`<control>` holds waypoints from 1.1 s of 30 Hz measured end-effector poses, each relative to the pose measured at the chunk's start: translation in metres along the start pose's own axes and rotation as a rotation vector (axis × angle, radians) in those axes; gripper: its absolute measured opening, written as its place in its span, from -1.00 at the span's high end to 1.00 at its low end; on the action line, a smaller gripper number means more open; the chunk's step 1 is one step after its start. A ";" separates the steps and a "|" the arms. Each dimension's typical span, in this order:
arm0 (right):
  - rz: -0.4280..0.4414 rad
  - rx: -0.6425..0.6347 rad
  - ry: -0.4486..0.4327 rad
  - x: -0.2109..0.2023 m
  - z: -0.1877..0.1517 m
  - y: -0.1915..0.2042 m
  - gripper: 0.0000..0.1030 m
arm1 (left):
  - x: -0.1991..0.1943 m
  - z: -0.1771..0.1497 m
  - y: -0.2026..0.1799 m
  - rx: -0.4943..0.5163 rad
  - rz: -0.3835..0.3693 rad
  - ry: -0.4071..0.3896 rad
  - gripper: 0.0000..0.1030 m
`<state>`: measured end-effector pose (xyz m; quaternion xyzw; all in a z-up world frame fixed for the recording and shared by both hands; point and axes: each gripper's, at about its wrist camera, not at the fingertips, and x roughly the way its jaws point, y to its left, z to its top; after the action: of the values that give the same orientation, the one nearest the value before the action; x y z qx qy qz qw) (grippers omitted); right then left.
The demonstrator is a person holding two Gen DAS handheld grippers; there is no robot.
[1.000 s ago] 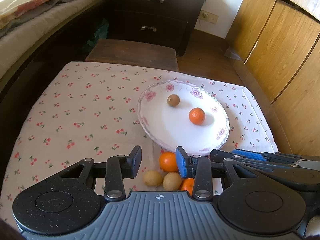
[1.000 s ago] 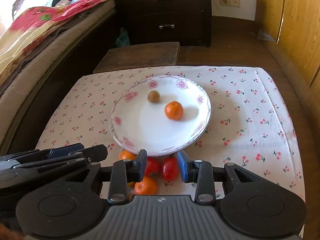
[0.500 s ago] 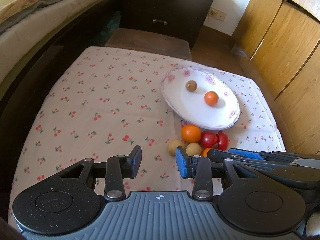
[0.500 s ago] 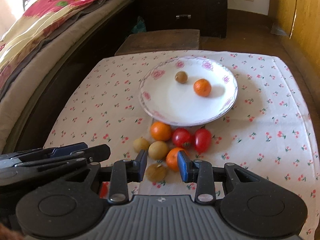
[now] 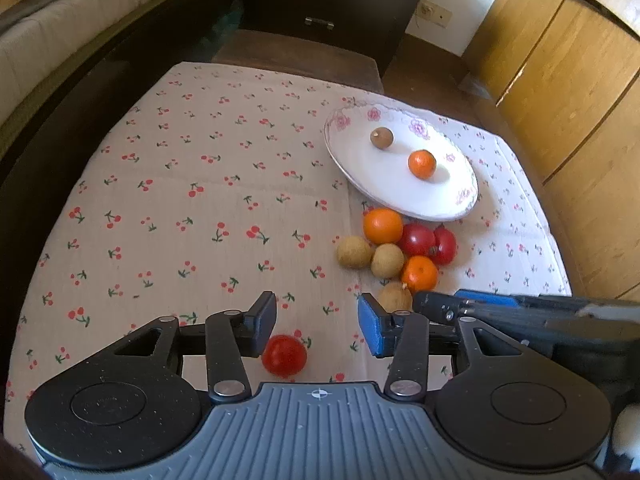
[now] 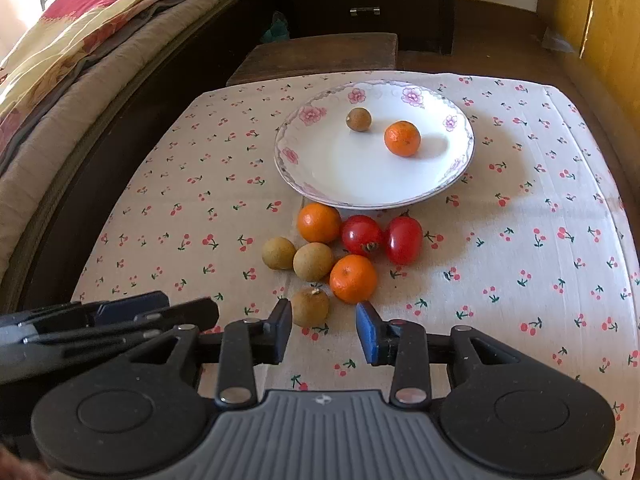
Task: Organize fruits
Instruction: 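Grasp a brown kiwi beside the mandarin with the right tool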
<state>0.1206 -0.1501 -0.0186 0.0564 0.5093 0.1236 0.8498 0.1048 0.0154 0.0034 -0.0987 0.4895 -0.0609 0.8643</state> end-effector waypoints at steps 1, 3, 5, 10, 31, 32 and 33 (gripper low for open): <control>-0.002 0.004 -0.002 0.000 -0.001 -0.001 0.27 | 0.001 -0.002 0.000 0.004 0.002 0.006 -0.07; -0.006 0.012 -0.001 -0.001 -0.001 -0.003 0.27 | 0.004 -0.005 -0.001 0.013 0.009 0.022 -0.07; -0.009 0.019 -0.002 -0.002 -0.002 -0.005 0.27 | 0.007 -0.009 -0.001 0.015 0.020 0.038 -0.06; 0.000 0.015 -0.002 -0.003 -0.001 -0.003 0.26 | 0.012 -0.011 -0.003 0.025 0.036 0.053 -0.07; 0.015 0.039 0.122 0.028 0.010 0.015 0.24 | 0.023 -0.020 0.000 0.034 0.030 0.117 -0.04; 0.006 0.030 0.121 0.028 0.013 0.017 0.24 | 0.023 -0.020 0.002 0.026 0.023 0.117 -0.04; -0.005 0.022 0.122 0.029 0.016 0.020 0.24 | 0.022 -0.019 0.003 0.020 0.018 0.116 -0.04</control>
<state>0.1445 -0.1230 -0.0309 0.0570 0.5614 0.1192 0.8169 0.0996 0.0116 -0.0255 -0.0818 0.5391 -0.0636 0.8359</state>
